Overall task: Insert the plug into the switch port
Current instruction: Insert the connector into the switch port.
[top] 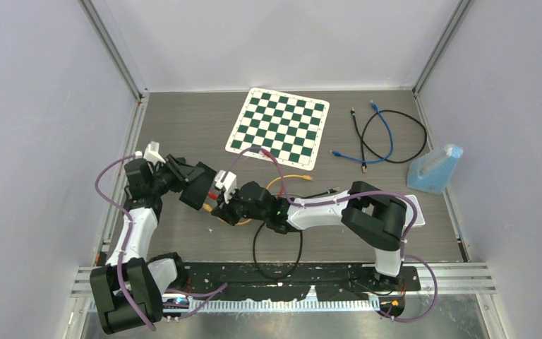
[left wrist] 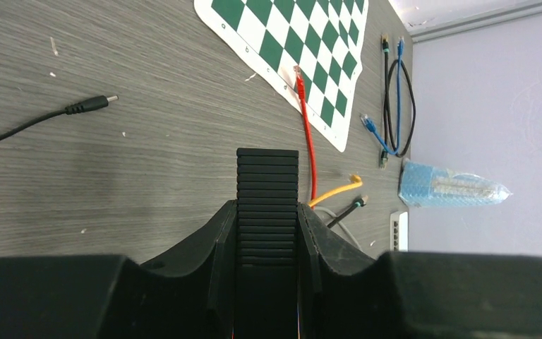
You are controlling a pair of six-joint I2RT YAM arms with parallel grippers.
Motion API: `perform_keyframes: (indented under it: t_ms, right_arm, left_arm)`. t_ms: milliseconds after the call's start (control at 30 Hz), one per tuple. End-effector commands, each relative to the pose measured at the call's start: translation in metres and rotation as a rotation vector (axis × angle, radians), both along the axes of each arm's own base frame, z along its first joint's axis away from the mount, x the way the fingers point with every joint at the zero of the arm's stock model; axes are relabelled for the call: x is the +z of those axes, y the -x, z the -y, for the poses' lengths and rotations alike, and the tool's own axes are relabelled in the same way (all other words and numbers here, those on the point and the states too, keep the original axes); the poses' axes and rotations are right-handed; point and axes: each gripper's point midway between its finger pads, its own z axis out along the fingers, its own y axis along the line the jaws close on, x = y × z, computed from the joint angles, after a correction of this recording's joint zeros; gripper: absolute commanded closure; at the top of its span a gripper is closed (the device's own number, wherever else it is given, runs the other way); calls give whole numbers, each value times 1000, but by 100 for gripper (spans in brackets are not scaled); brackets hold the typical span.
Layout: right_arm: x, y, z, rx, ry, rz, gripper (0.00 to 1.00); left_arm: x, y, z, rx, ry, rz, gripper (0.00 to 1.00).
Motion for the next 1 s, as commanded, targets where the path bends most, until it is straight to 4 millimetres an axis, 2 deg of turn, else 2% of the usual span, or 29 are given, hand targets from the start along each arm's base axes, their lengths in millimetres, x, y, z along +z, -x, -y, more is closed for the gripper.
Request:
perform_keyframes:
  t_ms: [0,167,200,267,367,500,633,733,867,967]
  right_arm:
    - [168,-39,-30,-40,-478,228,95]
    - [181,-46,-24,-62,-500,274,95]
    - [191,-47,-19,-63,-527,286,95]
    - [202,-45,-16,-25,-548,310,95]
    - [212,-30,-21,83,-544,351,95]
    - [206,-16,-25,156,-545,352,95]
    - [193,-11,-24,180,-501,359,95]
    - [193,-16,-20,173,-480,394,95]
    - [202,-19,-22,177,-491,406,95]
    - [199,-27,-24,174,-483,414,95]
  left_arm:
    - [-24,27,30,-105,95,-111,100]
    - [-34,31,32,-98,50,-125,100]
    - [-37,33,33,-107,34,-131,100]
    - [-41,34,35,-118,18,-142,100]
    - [-46,34,37,-122,8,-159,100]
    - [-47,30,34,-90,-19,-146,100]
    - [-48,30,34,-109,-46,-156,100]
    - [-55,32,29,-75,-70,-171,100]
    - [-54,30,36,-72,-23,-149,100]
    - [-55,31,37,-71,-24,-161,100]
